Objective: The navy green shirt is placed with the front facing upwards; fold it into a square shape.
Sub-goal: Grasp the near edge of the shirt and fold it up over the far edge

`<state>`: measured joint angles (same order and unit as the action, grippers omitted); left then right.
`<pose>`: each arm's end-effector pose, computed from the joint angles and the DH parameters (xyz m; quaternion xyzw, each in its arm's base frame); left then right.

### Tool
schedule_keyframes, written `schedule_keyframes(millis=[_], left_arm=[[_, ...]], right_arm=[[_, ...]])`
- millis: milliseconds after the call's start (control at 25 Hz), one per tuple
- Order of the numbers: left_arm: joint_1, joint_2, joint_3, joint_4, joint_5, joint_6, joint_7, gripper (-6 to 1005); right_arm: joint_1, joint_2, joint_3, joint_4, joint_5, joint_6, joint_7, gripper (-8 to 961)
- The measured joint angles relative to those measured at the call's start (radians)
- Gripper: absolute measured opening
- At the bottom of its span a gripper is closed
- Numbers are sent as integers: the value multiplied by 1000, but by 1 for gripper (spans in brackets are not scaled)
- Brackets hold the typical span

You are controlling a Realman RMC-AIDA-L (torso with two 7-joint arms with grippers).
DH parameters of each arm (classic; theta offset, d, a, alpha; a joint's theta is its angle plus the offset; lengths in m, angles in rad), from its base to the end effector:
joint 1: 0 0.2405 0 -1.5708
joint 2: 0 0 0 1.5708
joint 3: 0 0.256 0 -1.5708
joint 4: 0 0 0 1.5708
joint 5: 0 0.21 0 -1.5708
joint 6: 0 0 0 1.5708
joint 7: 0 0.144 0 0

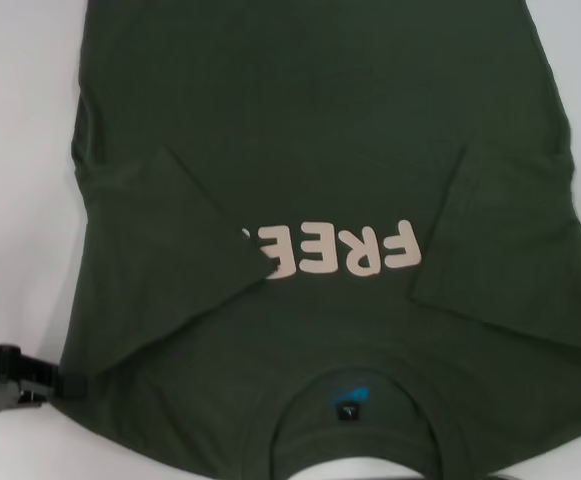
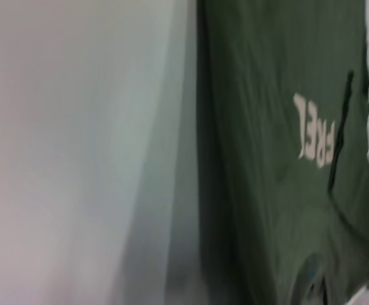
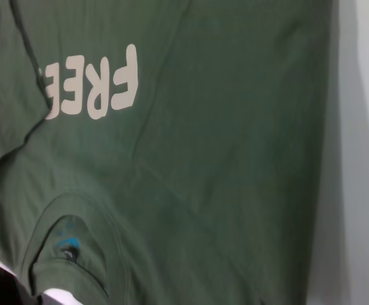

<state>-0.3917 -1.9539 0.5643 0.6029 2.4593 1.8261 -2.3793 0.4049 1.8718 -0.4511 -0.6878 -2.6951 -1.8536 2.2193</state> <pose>-0.3509 0.2307 0.0322 0.6769 0.7296 0.0790 0.0566 0.3820 0.2276 0.0872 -0.7245 0.6890 -0.0059 0.0191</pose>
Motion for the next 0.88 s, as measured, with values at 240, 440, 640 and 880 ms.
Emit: schedule_keyframes(millis=[240,440,640,880], left_arm=[[-5,-4,16,29,60,62,-1,55],[-12,-7,23,38,75,91,1,55],[-36,-8,18,40,69,104,8,55],[-108,-27,14,33,69,99,4,54]], right_arm=[[-1,-1,-5,-27,-43,-33,10,16],[6,1,0,-27,-51,-35,8,16],[24,4,10,-27,-34,-36,8,17],[94,20,11,-16,-3,-36,3,17]])
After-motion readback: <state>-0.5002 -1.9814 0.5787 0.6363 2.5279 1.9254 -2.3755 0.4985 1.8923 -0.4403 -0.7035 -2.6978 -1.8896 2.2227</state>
